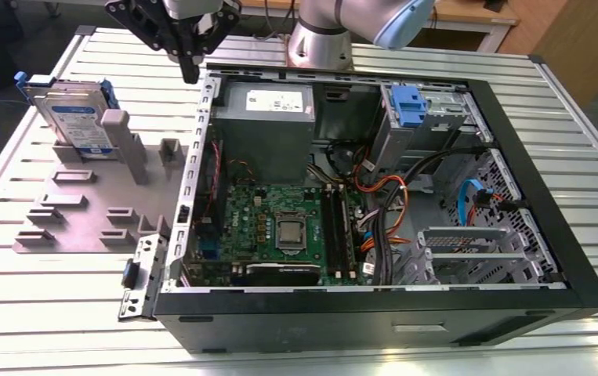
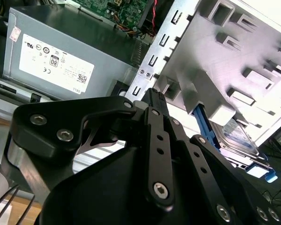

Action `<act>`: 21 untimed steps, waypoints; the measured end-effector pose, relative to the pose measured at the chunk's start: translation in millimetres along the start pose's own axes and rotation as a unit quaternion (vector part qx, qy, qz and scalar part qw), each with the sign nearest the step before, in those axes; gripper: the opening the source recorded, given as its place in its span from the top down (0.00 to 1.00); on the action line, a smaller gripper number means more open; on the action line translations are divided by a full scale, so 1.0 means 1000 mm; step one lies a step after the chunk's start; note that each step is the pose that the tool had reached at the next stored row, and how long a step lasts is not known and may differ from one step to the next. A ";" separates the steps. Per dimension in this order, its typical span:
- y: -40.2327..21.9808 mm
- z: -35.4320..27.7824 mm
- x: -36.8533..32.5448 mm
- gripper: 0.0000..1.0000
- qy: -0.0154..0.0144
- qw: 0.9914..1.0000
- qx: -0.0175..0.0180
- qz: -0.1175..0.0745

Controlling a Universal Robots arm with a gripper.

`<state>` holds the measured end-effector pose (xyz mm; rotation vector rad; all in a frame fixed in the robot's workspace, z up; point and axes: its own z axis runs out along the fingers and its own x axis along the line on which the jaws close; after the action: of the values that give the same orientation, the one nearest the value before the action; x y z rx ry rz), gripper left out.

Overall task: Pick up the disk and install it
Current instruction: 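Reach for the disk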

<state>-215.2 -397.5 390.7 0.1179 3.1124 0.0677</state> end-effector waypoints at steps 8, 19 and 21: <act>0.0006 0.0000 0.0016 0.89 0.000 1.000 0.000 0.000; 0.0057 0.0008 0.0155 0.89 0.000 1.000 0.000 0.000; 0.0057 0.0009 0.0158 0.89 0.000 1.000 0.000 0.000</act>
<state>-230.5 -390.6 389.7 0.1180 3.1125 0.0672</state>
